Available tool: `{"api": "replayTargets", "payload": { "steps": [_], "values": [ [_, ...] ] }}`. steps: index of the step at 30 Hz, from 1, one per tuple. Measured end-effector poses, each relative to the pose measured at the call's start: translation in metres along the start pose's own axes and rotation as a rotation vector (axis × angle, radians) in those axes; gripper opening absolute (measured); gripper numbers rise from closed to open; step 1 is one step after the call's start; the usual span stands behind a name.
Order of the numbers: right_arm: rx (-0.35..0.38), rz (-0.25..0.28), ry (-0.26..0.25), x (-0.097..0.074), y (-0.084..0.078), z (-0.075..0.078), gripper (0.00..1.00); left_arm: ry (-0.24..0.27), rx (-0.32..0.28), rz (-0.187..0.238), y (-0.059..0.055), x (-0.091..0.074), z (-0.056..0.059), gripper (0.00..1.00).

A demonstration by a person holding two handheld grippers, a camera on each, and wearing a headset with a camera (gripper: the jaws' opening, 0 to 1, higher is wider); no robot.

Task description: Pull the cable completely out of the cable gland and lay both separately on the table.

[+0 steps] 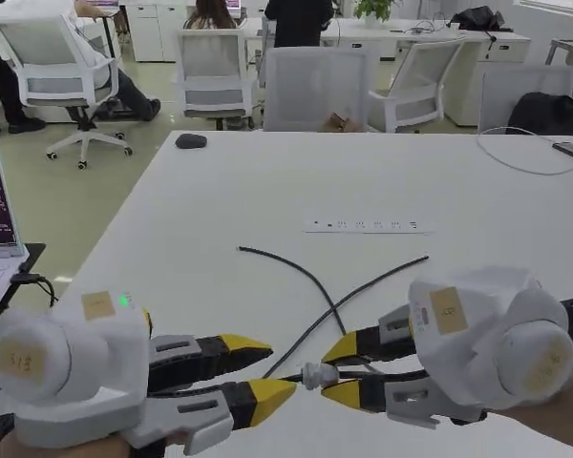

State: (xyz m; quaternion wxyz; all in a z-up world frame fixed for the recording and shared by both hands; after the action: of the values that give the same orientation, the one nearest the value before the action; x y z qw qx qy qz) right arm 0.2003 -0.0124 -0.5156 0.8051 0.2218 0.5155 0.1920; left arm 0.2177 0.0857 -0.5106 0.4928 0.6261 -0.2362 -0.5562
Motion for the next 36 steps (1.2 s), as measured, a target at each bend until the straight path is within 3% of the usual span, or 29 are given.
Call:
{"api": "replayTargets", "payload": {
  "steps": [4,7,11,14,16,20,22,24,25,26,27,29,30,32,34,36],
  "values": [
    [-0.035,0.001,-0.017,-0.011,0.009,0.000,0.11,-0.091,-0.028,0.046,0.014,0.000,0.007,0.26],
    [-0.053,0.004,-0.029,-0.019,0.014,-0.001,0.11,-0.107,-0.016,0.041,0.017,0.000,0.007,0.26],
    [-0.078,0.008,-0.043,-0.028,0.020,-0.001,0.11,-0.159,0.012,0.028,0.019,0.002,0.017,0.25],
    [-0.082,0.008,-0.052,-0.031,0.020,0.001,0.12,-0.205,0.035,0.061,0.024,0.002,0.022,0.18],
    [-0.059,0.026,-0.054,-0.033,0.020,0.004,0.12,-0.192,0.047,0.079,0.026,0.000,0.022,0.16],
    [-0.067,0.042,-0.048,-0.036,0.022,0.003,0.12,-0.214,0.016,0.087,0.029,-0.002,0.022,0.16],
    [-0.057,0.053,-0.036,-0.038,0.024,0.005,0.12,-0.233,-0.032,0.096,0.030,-0.005,0.022,0.16],
    [0.038,0.148,0.035,-0.041,0.026,0.006,0.13,-0.269,-0.095,0.125,0.032,-0.008,0.022,0.15],
    [0.103,0.204,0.063,-0.044,0.028,0.008,0.13,-0.277,-0.099,0.145,0.033,-0.010,0.021,0.15],
    [0.221,0.300,0.088,-0.051,0.031,0.014,0.13,-0.262,-0.077,0.168,0.035,-0.013,0.019,0.15],
    [0.331,0.362,0.144,-0.056,0.031,0.016,0.15,-0.266,-0.081,0.213,0.040,-0.017,0.018,0.15],
    [0.433,0.452,0.201,-0.063,0.033,0.024,0.16,-0.277,-0.038,0.239,0.042,-0.024,0.019,0.15],
    [0.492,0.519,0.239,-0.068,0.035,0.027,0.17,-0.283,0.014,0.258,0.045,-0.027,0.023,0.15],
    [0.574,0.538,0.358,-0.072,0.034,0.023,0.19,-0.304,0.059,0.289,0.049,-0.031,0.030,0.15],
    [0.543,0.549,0.367,-0.071,0.034,0.022,0.21,-0.316,0.083,0.326,0.055,-0.034,0.034,0.15],
    [0.543,0.545,0.441,-0.070,0.035,0.015,0.19,-0.329,0.111,0.345,0.059,-0.035,0.038,0.15]
  ]
}}
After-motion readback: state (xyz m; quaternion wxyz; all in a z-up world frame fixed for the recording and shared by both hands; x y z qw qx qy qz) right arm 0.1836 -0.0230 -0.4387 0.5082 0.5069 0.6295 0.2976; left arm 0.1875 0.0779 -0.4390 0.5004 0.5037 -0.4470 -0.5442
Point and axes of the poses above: the centre of the closed fingertips' face, and the gripper's own axes: x roughly forward along the fingers, z roughly to its right, y roughly out of its top, the point moved 5 cm from there along -x, roughly backward along the fingers, and after that the axes turned 12 degrees about -z, right-handed, at the moved point
